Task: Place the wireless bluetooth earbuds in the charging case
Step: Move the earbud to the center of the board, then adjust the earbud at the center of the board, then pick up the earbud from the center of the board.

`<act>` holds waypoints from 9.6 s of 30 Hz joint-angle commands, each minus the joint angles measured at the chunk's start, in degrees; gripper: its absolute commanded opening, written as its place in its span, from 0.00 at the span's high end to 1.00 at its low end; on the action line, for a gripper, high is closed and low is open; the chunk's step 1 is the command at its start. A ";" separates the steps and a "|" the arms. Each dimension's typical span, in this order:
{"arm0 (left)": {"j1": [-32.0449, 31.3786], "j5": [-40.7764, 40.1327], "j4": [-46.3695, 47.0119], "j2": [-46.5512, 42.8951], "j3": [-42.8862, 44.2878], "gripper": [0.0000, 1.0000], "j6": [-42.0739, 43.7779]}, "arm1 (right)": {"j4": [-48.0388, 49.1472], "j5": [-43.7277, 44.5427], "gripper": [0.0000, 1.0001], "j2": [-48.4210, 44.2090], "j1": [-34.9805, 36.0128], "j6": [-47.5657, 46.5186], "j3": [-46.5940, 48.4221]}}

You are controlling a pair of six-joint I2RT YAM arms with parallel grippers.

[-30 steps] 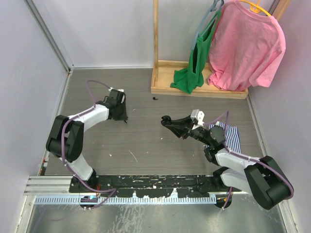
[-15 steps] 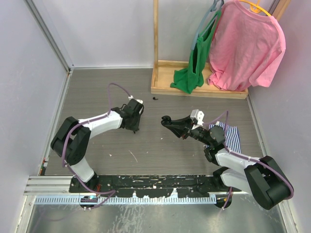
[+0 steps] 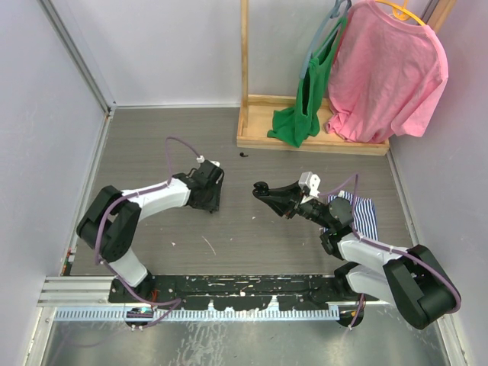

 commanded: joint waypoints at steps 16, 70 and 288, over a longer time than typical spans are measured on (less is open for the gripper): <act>2.75 -0.21 2.20 -1.99 -1.45 0.70 -6.38 | 1.83 0.78 0.99 -1.12 0.24 -0.26 2.02; -6.08 -17.49 -26.58 11.36 19.70 0.64 -0.94 | 0.27 1.40 0.99 -2.22 0.28 -0.45 2.25; -1.76 -8.43 -7.22 -21.67 3.52 0.87 -14.08 | 6.40 1.94 0.99 2.81 6.64 -5.52 3.49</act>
